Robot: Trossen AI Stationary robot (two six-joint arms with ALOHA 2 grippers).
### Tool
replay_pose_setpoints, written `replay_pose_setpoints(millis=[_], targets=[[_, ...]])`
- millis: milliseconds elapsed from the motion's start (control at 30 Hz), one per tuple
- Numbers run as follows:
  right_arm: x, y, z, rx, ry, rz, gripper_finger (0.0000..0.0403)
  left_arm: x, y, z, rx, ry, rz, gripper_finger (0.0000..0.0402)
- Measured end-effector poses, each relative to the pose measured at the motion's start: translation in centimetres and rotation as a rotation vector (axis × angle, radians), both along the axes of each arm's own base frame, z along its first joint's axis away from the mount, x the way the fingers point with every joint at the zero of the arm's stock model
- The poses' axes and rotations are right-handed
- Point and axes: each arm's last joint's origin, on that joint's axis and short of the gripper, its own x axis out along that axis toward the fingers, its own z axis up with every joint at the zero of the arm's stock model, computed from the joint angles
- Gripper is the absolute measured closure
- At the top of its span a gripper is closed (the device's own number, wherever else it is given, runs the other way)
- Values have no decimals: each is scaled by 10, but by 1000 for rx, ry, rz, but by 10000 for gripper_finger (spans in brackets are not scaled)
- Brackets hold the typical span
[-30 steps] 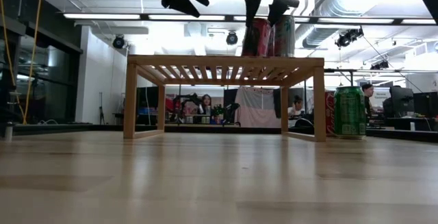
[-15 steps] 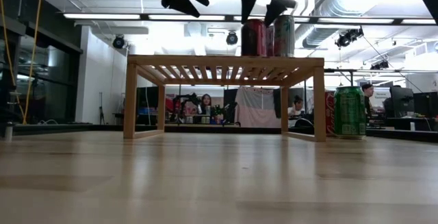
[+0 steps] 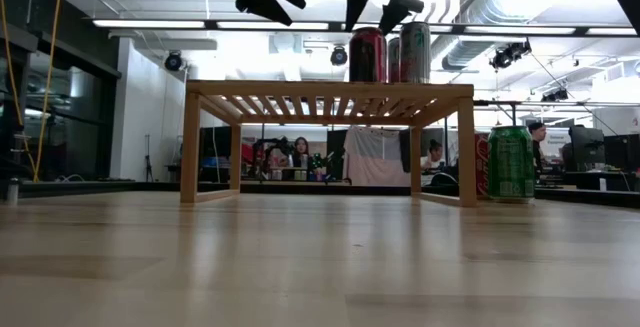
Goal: Place canned beverage on shelf
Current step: Put the left red white soda can on the shelf aligned with the other red white soda can
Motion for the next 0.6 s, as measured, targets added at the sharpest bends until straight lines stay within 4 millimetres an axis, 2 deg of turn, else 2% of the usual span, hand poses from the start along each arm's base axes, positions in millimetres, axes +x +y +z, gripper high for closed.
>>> replay_pose_setpoints(millis=[167,333,500,600], targets=[[0,-3,3,-70,23,112,85,0,0,0,0,0,0,64],[-12,-2,16,-161,69,278,85,0,0,0,0,1,0,64],[-31,1,31,-194,83,547,85,0,0,0,-1,1,1,64],[-36,2,32,-198,104,701,85,0,0,0,-3,0,2,64]])
